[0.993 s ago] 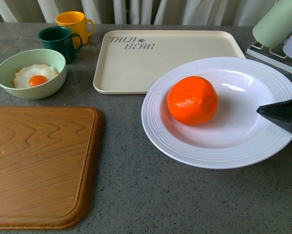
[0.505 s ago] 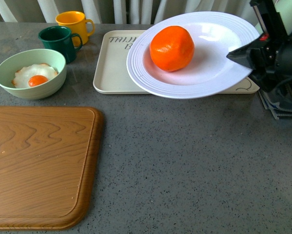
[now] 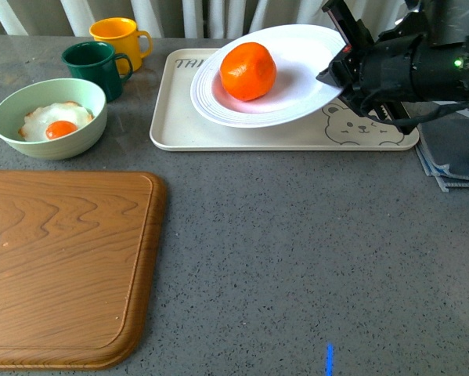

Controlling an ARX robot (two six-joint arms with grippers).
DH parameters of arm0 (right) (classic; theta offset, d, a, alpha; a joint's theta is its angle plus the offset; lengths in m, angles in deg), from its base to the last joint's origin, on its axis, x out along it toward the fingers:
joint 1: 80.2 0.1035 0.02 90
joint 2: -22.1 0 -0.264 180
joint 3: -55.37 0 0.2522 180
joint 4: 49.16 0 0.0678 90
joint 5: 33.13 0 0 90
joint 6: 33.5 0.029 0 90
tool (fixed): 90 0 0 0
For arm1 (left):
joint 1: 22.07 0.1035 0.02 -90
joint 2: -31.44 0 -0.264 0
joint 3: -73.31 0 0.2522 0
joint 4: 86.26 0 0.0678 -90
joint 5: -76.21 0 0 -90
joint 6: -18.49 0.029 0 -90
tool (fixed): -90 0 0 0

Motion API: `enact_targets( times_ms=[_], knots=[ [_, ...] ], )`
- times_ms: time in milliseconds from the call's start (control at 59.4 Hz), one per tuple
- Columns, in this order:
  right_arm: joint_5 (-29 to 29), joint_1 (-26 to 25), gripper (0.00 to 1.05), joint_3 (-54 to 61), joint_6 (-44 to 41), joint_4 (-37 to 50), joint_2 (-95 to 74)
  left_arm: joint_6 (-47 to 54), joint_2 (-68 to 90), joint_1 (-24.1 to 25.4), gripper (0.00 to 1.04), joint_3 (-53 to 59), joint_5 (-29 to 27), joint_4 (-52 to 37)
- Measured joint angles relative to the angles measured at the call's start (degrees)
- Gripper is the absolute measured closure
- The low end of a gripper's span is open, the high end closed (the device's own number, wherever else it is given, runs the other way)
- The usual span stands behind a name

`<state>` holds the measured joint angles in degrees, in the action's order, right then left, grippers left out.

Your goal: Place orange and plate with both arms

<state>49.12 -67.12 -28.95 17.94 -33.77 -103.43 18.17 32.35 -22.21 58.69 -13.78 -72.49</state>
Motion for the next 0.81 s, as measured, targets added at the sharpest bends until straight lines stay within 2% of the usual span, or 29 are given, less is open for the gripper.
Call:
enact_targets(
  times_ms=[303, 673, 807],
  knots=[
    [0.2, 0.8, 1.01, -11.0, 0.0, -4.3, -6.4, 0.0, 0.0, 0.0, 0.09, 0.0, 0.0, 0.0],
    [0.0, 0.9, 1.01, -11.9, 0.7, -4.8, -8.7, 0.0, 0.0, 0.0, 0.09, 0.0, 0.0, 0.0],
    [0.2, 0.7, 0.84, -10.3, 0.6, -4.4, -8.7, 0.0, 0.0, 0.0, 0.09, 0.0, 0.0, 0.0]
  ],
)
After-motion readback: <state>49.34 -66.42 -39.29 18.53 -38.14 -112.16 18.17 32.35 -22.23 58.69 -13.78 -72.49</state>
